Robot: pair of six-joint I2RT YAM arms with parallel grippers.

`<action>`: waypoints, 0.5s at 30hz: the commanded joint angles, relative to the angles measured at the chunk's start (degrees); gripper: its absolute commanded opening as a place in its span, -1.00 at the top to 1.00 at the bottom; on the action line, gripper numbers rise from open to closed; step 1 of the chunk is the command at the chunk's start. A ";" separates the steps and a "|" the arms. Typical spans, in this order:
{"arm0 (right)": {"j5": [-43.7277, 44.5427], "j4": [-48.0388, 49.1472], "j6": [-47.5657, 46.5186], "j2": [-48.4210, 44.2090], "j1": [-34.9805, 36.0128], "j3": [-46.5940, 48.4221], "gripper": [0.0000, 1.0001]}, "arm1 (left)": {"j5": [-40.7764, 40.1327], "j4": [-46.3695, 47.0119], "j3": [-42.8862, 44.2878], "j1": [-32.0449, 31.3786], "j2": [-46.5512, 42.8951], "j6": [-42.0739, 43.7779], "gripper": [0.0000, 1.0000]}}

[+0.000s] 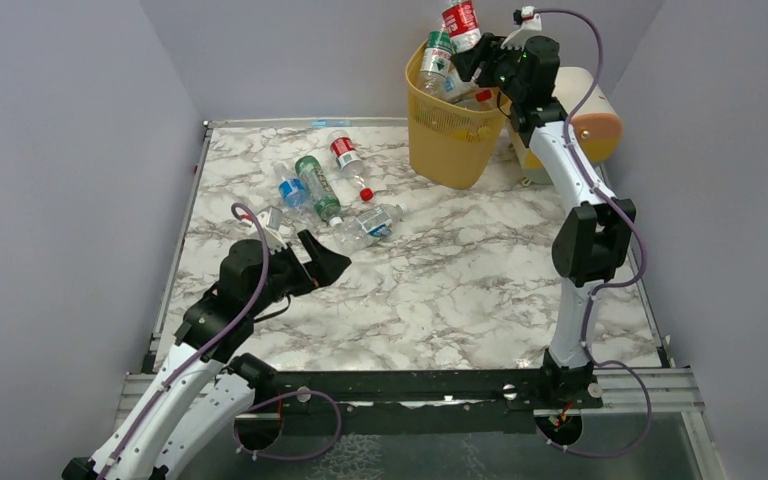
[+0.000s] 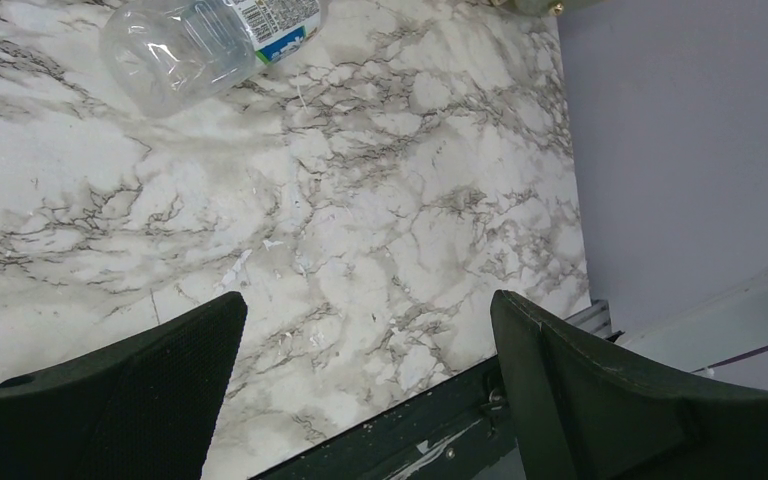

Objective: Put the plastic bottles in the bin
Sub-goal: Place the plastic bottle in the trash bin.

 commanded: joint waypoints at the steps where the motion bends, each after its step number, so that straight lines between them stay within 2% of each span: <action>1: -4.53 3.36 -2.50 0.53 0.24 -0.07 -0.31 | 0.81 1.49 -0.10 -0.23 0.48 0.55 -0.98; 4: -4.33 3.59 -3.46 -1.48 0.24 -3.14 -0.59 | 0.73 1.61 -0.02 -0.25 0.66 0.63 -0.98; 7: -3.34 5.09 -4.07 -4.64 0.23 -7.80 -0.76 | 0.79 1.71 -0.11 -0.23 1.00 0.64 -0.98; 15: -2.36 7.58 -4.75 -11.42 0.24 -15.87 -0.77 | 1.33 1.81 0.41 -0.23 1.70 0.97 -0.98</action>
